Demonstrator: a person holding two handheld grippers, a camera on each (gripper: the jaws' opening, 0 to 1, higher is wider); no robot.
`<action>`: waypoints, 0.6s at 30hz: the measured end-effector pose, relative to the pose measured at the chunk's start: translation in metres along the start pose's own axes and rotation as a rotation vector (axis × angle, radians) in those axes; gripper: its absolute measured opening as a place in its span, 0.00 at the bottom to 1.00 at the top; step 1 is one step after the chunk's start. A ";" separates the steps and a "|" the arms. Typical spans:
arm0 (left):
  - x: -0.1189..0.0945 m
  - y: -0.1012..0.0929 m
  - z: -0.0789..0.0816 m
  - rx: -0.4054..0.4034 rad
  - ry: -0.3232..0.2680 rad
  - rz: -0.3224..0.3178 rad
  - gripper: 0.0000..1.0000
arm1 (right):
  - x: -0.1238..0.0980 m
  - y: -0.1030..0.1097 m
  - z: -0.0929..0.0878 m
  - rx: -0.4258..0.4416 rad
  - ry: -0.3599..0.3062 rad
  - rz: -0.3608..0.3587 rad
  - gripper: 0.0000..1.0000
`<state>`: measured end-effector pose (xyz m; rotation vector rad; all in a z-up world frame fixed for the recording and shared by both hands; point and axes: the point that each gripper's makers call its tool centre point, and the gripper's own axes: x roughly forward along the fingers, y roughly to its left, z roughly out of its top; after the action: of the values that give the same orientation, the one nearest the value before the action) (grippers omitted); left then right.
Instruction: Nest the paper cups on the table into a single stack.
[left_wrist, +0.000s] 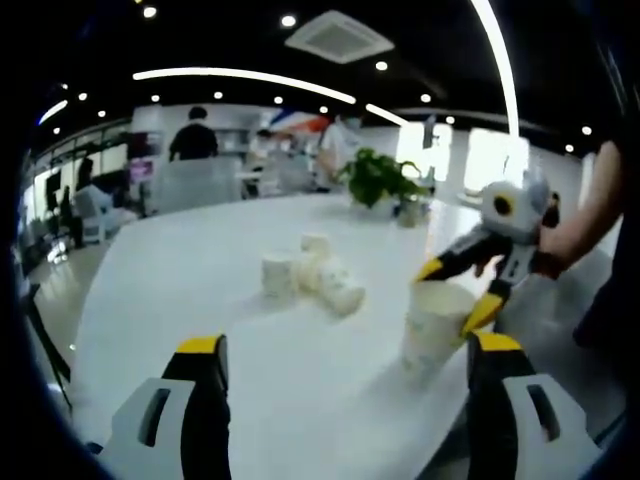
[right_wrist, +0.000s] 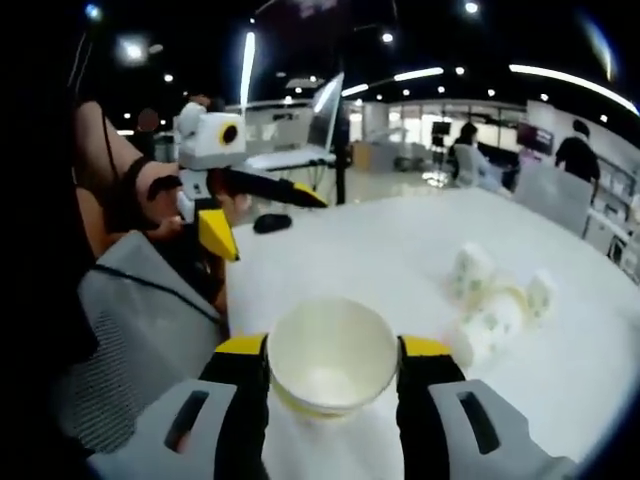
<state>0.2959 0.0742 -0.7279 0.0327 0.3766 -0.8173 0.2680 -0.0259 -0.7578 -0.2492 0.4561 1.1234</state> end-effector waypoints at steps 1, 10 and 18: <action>0.000 0.000 0.000 0.000 -0.002 0.000 0.98 | 0.001 0.001 -0.001 0.002 0.001 0.004 0.48; 0.000 0.000 0.000 -0.002 0.001 0.000 0.98 | 0.002 0.003 -0.007 0.009 0.015 0.011 0.55; -0.001 -0.001 0.000 -0.001 0.002 0.000 0.98 | -0.006 -0.009 0.004 0.018 -0.028 -0.025 0.55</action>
<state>0.2946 0.0738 -0.7278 0.0324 0.3791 -0.8176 0.2751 -0.0333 -0.7515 -0.2222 0.4369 1.0969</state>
